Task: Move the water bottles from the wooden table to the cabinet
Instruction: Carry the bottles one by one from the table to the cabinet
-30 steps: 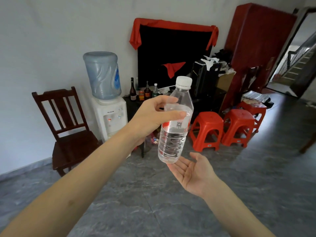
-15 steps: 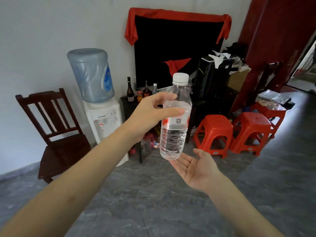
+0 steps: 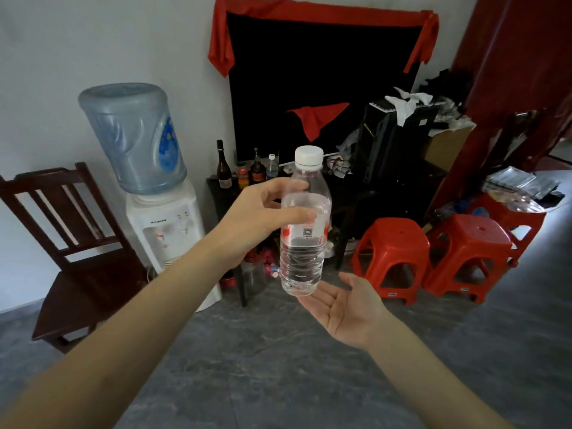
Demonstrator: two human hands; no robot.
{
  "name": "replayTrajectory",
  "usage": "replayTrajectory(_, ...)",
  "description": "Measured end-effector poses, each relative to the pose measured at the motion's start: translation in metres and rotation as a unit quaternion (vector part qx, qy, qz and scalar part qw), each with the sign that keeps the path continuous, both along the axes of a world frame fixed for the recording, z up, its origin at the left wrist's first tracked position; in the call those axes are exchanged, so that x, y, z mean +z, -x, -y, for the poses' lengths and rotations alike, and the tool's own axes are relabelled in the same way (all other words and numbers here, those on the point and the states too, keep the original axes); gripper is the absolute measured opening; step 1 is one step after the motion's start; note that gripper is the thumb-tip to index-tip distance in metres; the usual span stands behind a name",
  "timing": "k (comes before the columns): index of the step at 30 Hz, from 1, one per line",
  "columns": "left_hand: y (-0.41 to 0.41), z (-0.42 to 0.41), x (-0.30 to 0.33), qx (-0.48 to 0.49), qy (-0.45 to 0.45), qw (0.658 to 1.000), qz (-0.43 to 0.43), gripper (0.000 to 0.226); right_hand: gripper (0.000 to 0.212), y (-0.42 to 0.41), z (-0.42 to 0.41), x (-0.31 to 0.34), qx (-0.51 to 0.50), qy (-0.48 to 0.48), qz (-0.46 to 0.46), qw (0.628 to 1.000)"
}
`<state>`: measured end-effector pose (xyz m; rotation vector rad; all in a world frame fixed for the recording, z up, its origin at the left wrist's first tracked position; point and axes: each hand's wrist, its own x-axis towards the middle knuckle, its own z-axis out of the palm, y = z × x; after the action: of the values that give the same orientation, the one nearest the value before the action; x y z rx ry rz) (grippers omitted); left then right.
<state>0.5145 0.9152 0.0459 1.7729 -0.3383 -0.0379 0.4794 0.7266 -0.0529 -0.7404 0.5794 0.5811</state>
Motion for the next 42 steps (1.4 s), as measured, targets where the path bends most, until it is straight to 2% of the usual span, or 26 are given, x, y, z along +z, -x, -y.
replayTrajectory(6,-0.069,0.008,-0.007,0.017,-0.013,1.000,-0.001,0.057,0.062,-0.074,0.006,-0.011,0.029,-0.017,0.004,0.999)
replayTrajectory(11,-0.141,0.003,-0.008,0.043,0.012,0.999,0.015,0.035,0.065,-0.156,0.001,-0.012,0.060,-0.021,0.016,0.998)
replayTrajectory(14,-0.190,-0.004,-0.005,0.065,0.022,0.998,0.014,0.040,0.066,-0.209,-0.001,-0.008,0.081,-0.026,0.024,0.996)
replayTrajectory(19,-0.268,-0.011,-0.005,0.078,0.021,0.997,0.009,0.035,0.063,-0.285,-0.003,-0.004,0.087,-0.028,0.027,0.995)
replayTrajectory(27,-0.347,-0.022,-0.024,0.091,-0.007,0.996,-0.014,0.061,0.064,-0.365,-0.008,-0.020,0.103,-0.047,-0.002,0.994)
replayTrajectory(33,-0.407,-0.019,-0.043,0.127,-0.017,0.991,-0.032,0.050,0.063,-0.432,-0.004,-0.035,0.122,-0.045,-0.020,0.991)
replayTrajectory(42,-0.523,-0.001,-0.048,0.186,-0.062,0.980,-0.023,0.045,0.055,-0.575,0.017,-0.046,0.166,-0.041,-0.022,0.985)
